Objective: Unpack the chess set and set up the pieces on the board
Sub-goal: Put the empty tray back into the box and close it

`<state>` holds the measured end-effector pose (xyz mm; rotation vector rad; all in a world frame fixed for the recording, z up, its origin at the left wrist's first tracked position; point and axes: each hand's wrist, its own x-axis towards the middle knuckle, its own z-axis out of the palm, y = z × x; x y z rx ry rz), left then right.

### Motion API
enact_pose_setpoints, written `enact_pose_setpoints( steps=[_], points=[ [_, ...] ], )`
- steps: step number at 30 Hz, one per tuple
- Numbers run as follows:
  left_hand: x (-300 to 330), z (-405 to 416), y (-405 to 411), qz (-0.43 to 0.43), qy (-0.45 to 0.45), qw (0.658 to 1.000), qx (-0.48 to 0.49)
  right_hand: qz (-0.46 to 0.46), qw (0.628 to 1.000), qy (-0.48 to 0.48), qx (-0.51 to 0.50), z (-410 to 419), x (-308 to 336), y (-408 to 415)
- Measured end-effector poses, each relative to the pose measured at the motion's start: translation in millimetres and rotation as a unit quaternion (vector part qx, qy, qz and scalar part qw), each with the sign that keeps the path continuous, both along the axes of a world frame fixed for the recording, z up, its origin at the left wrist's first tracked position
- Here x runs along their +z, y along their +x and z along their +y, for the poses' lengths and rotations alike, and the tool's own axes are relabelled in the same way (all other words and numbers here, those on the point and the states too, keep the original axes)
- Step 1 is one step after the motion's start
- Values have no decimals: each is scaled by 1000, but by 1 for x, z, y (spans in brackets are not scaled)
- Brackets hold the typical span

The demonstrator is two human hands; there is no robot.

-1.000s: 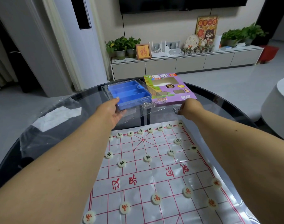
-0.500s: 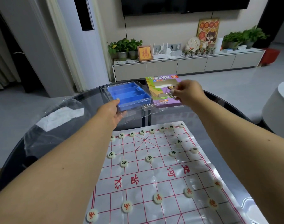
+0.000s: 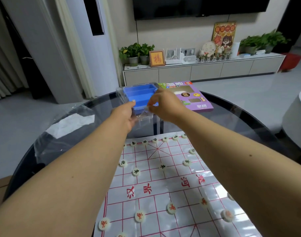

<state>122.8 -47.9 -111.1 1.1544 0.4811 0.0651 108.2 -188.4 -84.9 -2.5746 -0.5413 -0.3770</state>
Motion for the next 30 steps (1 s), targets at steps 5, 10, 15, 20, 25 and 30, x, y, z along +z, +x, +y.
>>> enact_pose_setpoints(
  steps=[5,10,15,20,25,30],
  points=[
    [4,-7,-1,6,-41,999,-12,-33,940,181,-287,-27,-2,-4],
    [14,-29,3,-10,-74,997,-34,244,741,559,-280,-42,-16,-1],
    [20,-61,8,-15,-61,995,-81,284,573,763,-91,-46,-18,2],
    [15,-68,10,54,-24,988,-144,231,525,811,-120,-70,-15,7],
    [-10,-74,22,97,34,982,-156,189,512,824,-156,-95,-21,10],
    [-19,-91,29,90,107,976,-169,172,490,837,-171,-109,-31,15]
  ],
)
